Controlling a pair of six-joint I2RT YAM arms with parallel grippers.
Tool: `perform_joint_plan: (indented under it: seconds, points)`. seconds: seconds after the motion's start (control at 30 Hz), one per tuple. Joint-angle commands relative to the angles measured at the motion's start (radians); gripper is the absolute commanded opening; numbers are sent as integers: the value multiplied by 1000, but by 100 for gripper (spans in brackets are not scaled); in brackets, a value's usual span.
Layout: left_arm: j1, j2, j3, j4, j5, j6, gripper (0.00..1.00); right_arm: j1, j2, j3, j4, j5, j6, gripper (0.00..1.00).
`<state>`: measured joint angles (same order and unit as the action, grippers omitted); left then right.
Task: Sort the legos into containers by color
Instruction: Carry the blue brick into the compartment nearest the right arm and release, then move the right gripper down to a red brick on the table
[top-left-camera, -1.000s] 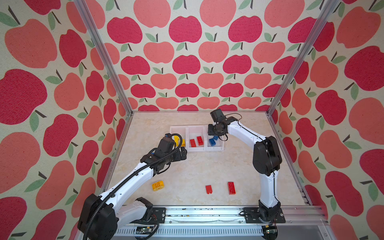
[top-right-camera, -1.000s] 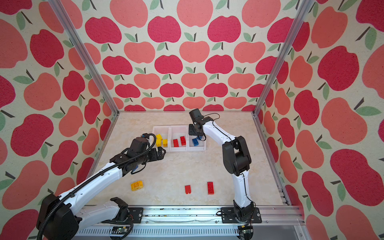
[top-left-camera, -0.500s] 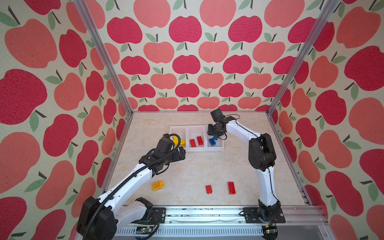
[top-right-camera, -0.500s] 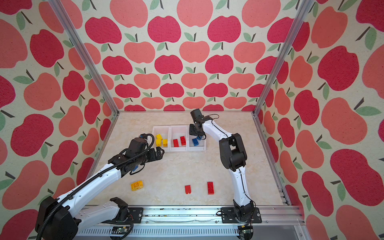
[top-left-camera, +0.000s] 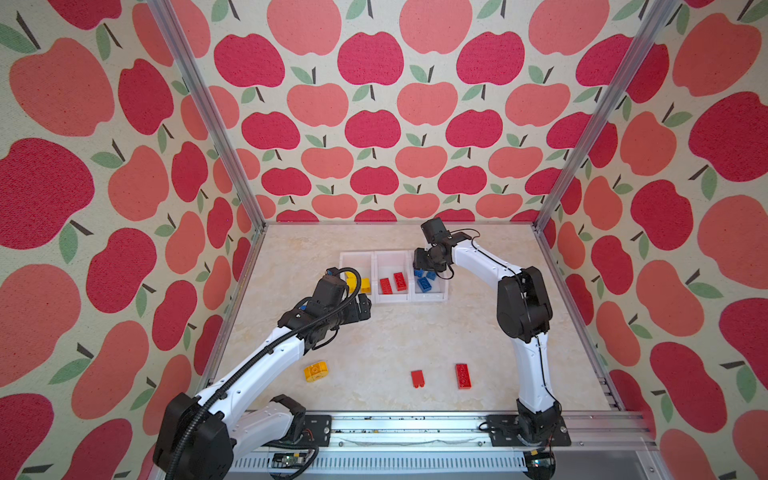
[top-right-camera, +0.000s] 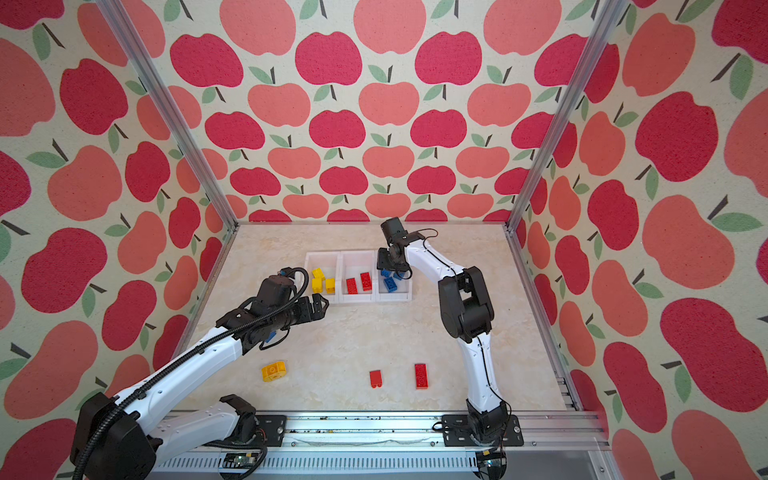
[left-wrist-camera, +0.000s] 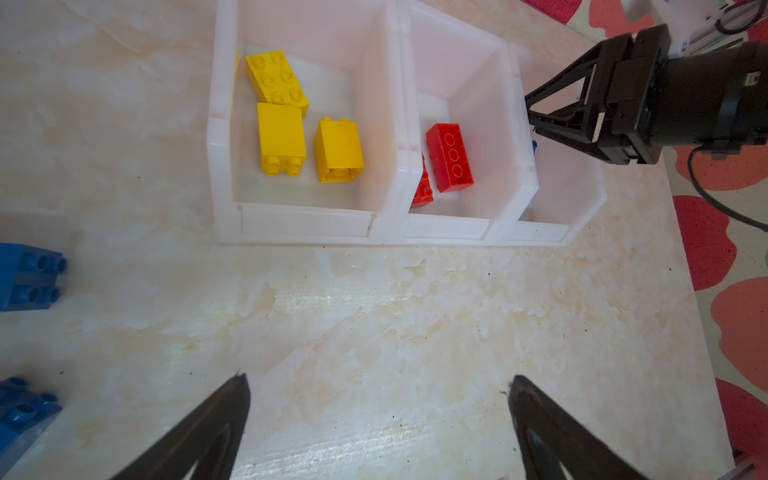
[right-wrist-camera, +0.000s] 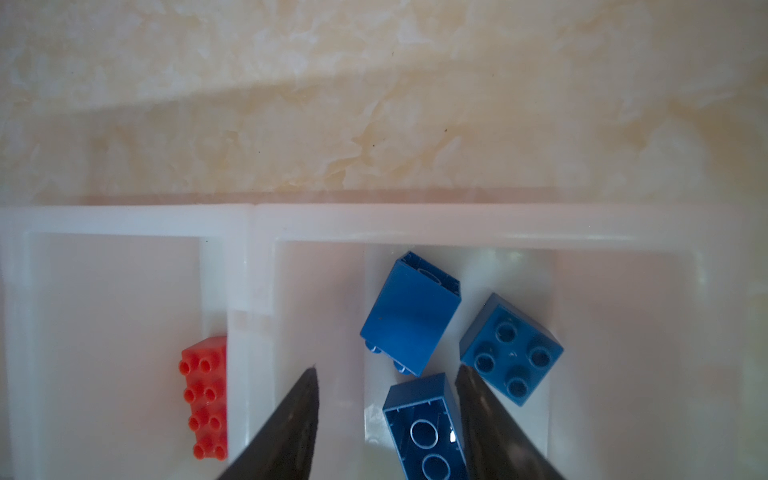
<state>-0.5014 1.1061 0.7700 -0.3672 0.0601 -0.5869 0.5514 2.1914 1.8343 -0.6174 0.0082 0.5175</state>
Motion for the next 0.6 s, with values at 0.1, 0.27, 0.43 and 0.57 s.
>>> perform_joint_plan:
  seconds: [0.1, 0.27, 0.43, 0.57]
  points:
    - [5, -14, -15, -20, -14, -7, 99, 0, -97, -57, 4, -16, 19, 57]
    - [5, -14, -21, -3, -13, -11, 100, 14, -201, -156, 4, -30, 29, 62]
    - [7, -4, -23, 15, -7, -13, 100, 39, -321, -276, -13, -39, 27, 73]
    - [8, 20, -16, 29, 2, -11, 100, 66, -419, -382, -32, -43, 33, 78]
